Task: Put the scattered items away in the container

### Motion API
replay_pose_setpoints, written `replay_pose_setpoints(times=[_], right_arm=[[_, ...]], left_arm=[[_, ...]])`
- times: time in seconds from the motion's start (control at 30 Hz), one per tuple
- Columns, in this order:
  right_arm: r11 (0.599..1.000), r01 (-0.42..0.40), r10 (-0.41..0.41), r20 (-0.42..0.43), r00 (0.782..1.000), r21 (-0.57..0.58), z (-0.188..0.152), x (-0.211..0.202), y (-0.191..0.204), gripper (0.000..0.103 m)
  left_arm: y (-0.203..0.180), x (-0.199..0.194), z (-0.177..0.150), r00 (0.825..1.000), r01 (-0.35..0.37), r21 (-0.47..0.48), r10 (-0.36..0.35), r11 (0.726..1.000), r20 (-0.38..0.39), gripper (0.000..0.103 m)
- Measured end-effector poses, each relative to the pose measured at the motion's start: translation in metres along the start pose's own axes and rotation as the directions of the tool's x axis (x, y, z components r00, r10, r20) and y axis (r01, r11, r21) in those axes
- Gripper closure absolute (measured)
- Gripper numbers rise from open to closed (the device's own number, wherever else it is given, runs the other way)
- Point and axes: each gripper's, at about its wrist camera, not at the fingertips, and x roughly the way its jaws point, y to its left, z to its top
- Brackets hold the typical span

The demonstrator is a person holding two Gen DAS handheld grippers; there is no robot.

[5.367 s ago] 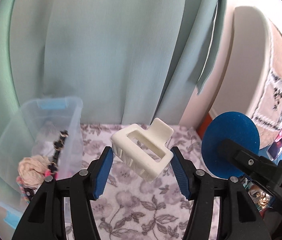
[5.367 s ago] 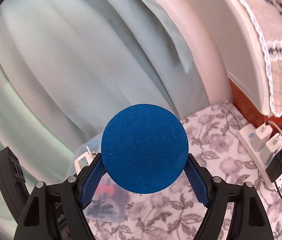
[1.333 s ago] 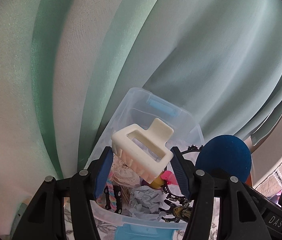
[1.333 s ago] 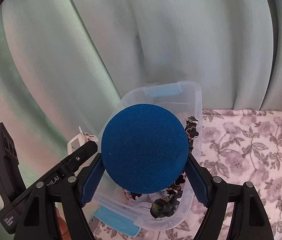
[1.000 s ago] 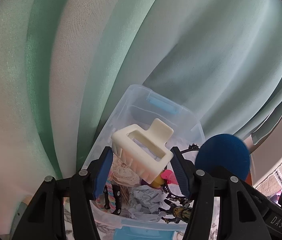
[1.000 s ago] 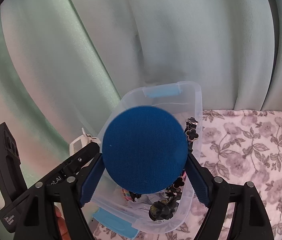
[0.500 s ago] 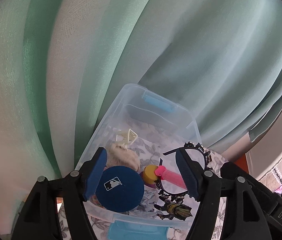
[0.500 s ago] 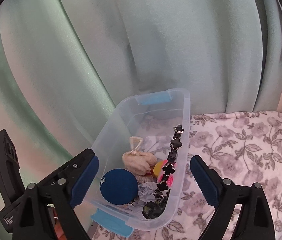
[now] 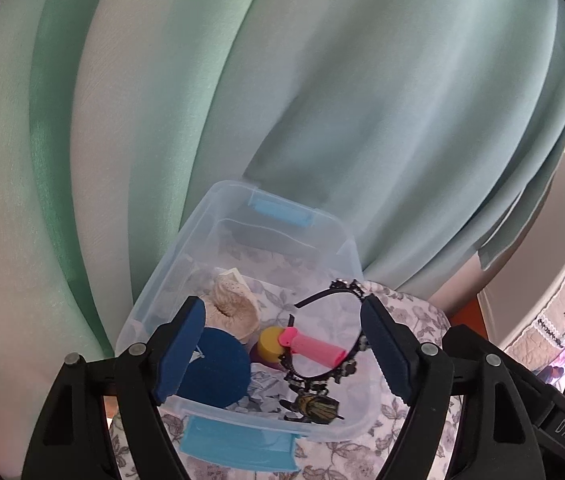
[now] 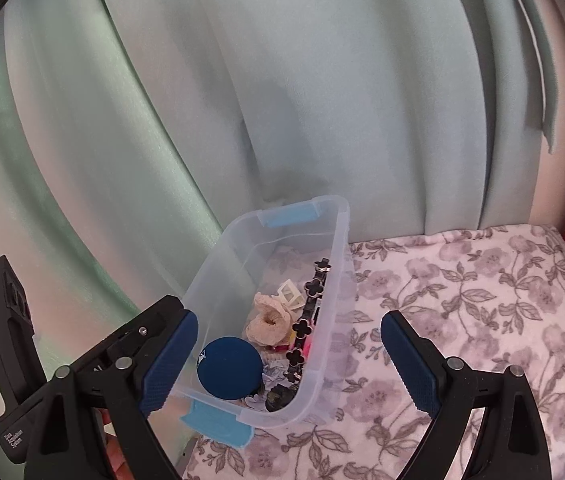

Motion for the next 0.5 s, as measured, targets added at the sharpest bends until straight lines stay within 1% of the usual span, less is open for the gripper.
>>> replay_pose_setpoints(times=[0.07,0.2,0.27,0.3,0.37,0.5], right_arm=[[1.000,0.003,-0.003,0.010,1.000,0.008,0.000,-0.009,-0.004,0.008],[1.000,0.010,-0.010,0.032,0.999,0.020,0.000,-0.028,-0.013,0.008],[1.000,0.011,-0.012,0.042,0.999,0.026,0.000,-0.038,-0.019,0.001],[1.000,0.013,-0.015,0.051,0.999,0.028,0.000,-0.043,-0.022,0.000],[0.999,0.018,-0.020,0.066,0.998,0.039,0.000,-0.053,-0.028,0.000],[0.998,0.021,-0.027,0.086,0.996,0.063,-0.003,-0.072,-0.042,0.000]], left_arm=[[-0.008,-0.003,-0.001,1.000,0.001,0.016,-0.001,1.000,0.003,0.022],[-0.024,-0.010,-0.003,1.000,0.000,0.049,-0.001,0.999,0.008,0.017],[-0.032,-0.013,-0.004,1.000,-0.001,0.067,0.000,0.998,0.012,0.017],[-0.036,-0.015,-0.004,1.000,-0.002,0.075,0.001,0.997,0.014,0.016],[-0.044,-0.018,-0.006,1.000,-0.002,0.088,0.000,0.996,0.020,0.012],[-0.059,-0.023,-0.009,1.000,0.007,0.111,-0.009,0.994,0.021,0.012]])
